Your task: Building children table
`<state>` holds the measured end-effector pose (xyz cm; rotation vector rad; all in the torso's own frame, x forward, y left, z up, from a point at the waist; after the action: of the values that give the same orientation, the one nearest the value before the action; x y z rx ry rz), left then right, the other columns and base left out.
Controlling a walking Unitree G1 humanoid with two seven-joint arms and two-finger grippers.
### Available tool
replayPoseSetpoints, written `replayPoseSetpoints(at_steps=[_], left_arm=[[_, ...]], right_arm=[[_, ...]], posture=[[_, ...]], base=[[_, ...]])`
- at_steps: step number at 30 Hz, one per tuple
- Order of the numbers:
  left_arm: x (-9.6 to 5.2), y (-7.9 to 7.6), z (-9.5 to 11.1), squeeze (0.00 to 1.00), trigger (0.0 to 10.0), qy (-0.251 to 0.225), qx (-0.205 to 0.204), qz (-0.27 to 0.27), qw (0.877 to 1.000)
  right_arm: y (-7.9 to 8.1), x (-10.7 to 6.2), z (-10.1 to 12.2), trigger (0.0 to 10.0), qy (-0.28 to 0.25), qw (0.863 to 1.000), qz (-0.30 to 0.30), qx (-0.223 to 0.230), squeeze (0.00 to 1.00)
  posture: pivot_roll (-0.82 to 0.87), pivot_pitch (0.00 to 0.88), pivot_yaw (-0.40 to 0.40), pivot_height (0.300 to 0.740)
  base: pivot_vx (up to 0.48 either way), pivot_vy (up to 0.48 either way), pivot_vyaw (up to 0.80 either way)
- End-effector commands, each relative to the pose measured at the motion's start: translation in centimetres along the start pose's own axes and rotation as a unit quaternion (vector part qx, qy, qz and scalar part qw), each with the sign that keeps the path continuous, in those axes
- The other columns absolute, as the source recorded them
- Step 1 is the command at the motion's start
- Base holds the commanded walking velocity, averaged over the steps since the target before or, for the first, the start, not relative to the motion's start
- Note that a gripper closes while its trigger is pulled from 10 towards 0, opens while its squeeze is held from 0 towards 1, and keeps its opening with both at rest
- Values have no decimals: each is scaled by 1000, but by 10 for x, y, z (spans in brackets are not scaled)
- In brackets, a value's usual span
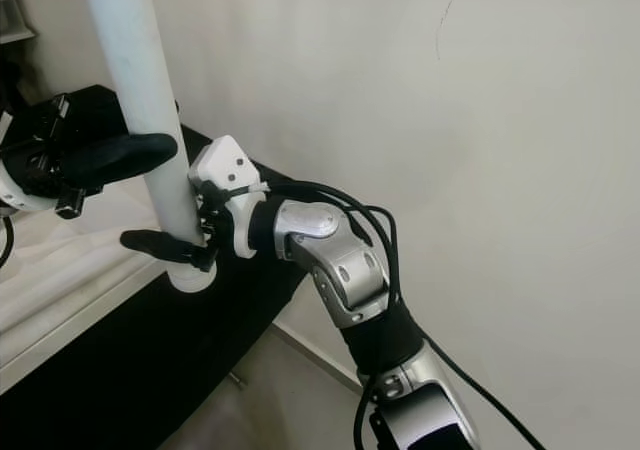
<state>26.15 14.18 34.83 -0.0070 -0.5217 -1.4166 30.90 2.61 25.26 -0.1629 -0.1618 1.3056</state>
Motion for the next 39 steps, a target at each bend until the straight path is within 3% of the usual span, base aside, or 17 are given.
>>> replayPoseSetpoints(at_steps=[1,2,19,21,22,33,38,39], left_arm=[[5,-7,0,0,10000,-2,-2,-20,1000],[6,-8,-1,0,10000,-3,-2,-20,1000],[6,-10,-4,0,10000,-8,-13,-7,1000],[5,-6,-3,0,10000,-13,-36,2,999],[4,-4,-2,1000,10000,-14,-46,7,999],[-1,-4,8,1000,10000,-22,-36,12,999],[-14,1,25,1000,10000,-23,3,54,998],[-21,3,31,1000,10000,-22,21,77,997]], right_arm=[[2,2,0,4157,-6,1000,2,18,0],[4,3,0,0,-9,1000,5,24,0],[4,-1,-3,0,-8,999,5,45,0],[2,-2,-3,0,-9,999,1,45,0],[0,-3,-3,0,-10,999,-3,45,0],[-6,-7,-2,0,-13,999,-16,46,0],[-21,-13,-4,0,-16,997,-61,50,0],[-30,-17,-6,0,-18,994,-90,53,0]], posture=[[-167,0,-79,740],[-166,0,-82,740],[-164,0,-84,740],[-163,0,-84,740],[-164,0,-83,740],[-160,0,-84,740],[-155,0,-84,740],[-153,0,-86,740]], base=[[0,0,0],[0,0,0],[0,0,0],[0,0,0],[0,0,0],[0,0,0],[0,0,0],[0,0,0]])
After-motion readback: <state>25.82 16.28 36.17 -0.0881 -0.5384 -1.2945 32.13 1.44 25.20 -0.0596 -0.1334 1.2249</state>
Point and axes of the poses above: a point about 5 cm out from each wrist's last joint towards the gripper, its own x axis pointing out of the wrist towards the gripper, its own z axis along the axis of the wrist's last joint, y = z × x, the point moved 4 cm from there along x, pointing out of the wrist towards the gripper, and after that the axes turned 3 degrees about -x, right-handed, at the moved point
